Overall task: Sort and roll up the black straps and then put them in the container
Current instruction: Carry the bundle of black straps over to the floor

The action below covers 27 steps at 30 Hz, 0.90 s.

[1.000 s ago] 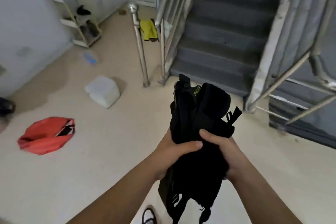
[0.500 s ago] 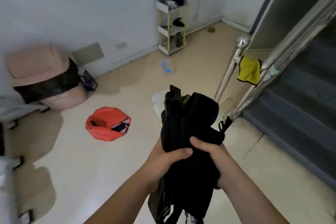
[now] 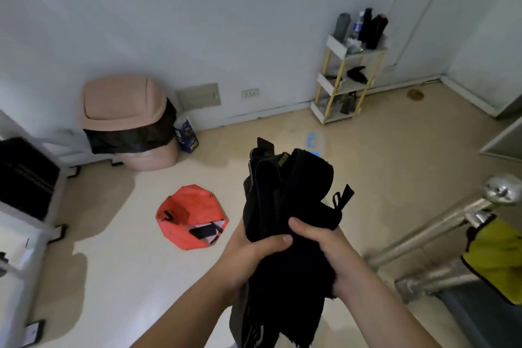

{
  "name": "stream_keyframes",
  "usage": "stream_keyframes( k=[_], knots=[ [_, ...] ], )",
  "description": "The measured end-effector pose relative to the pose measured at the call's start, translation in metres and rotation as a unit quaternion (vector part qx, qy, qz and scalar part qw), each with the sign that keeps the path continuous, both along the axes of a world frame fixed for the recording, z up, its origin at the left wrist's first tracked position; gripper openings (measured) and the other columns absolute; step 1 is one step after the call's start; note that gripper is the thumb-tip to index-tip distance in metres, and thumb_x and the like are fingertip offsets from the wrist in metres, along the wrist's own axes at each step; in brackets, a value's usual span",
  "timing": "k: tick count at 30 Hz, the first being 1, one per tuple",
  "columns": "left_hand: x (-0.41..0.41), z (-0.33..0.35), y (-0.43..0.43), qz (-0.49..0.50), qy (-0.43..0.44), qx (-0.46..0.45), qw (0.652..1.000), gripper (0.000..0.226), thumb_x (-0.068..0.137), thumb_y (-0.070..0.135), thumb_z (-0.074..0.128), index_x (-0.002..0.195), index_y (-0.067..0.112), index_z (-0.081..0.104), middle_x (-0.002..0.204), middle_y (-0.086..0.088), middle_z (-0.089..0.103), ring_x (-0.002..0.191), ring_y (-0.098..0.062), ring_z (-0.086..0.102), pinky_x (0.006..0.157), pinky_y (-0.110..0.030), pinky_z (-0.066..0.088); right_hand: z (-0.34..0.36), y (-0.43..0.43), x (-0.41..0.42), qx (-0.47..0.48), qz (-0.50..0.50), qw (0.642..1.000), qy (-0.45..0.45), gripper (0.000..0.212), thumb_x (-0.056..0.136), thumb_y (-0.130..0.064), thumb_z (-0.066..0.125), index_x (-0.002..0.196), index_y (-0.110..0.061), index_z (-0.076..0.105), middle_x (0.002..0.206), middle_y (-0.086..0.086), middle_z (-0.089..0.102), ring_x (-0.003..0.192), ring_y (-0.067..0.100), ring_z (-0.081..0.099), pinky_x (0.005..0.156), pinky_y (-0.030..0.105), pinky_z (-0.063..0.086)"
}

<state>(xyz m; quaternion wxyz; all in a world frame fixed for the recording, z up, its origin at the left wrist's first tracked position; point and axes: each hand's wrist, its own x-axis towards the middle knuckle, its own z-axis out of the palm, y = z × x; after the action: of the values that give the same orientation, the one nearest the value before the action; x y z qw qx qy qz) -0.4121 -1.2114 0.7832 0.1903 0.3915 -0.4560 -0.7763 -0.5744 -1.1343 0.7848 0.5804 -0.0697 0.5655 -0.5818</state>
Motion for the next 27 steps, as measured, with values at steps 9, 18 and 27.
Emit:
stream_keyframes(
  k=[9,18,27],
  knots=[
    [-0.136,-0.010,-0.180,0.003,0.026,0.015,1.000,0.058,0.087,0.005,0.079,0.138,0.026,0.059,0.123,-0.005,0.077,0.112,-0.026,0.075,0.093,-0.041,0.061,0.005,-0.182,-0.137,0.009,0.003,0.999,0.047,0.050,0.082,-0.015,0.088,0.129,-0.016,0.072,0.116,0.016,0.079,0.104,0.038,0.078,0.088,0.053,0.064],
    [-0.270,-0.013,-0.343,0.025,0.005,-0.042,0.999,0.058,0.086,0.009,0.083,0.135,0.029,0.060,0.123,0.002,0.077,0.113,-0.020,0.075,0.094,-0.036,0.060,-0.004,-0.348,-0.272,0.002,0.020,0.999,0.041,0.042,0.088,-0.012,0.082,0.128,-0.012,0.072,0.115,0.019,0.079,0.103,0.038,0.079,0.083,0.049,0.065],
    [-0.326,-0.030,-0.518,0.116,-0.022,-0.053,0.992,0.058,0.084,0.011,0.086,0.135,0.023,0.061,0.121,-0.001,0.077,0.112,-0.021,0.075,0.095,-0.037,0.061,-0.022,-0.552,-0.341,0.011,0.112,0.993,0.031,0.045,0.084,-0.017,0.086,0.126,-0.016,0.072,0.111,0.016,0.081,0.100,0.036,0.079,0.080,0.049,0.065]
  ],
)
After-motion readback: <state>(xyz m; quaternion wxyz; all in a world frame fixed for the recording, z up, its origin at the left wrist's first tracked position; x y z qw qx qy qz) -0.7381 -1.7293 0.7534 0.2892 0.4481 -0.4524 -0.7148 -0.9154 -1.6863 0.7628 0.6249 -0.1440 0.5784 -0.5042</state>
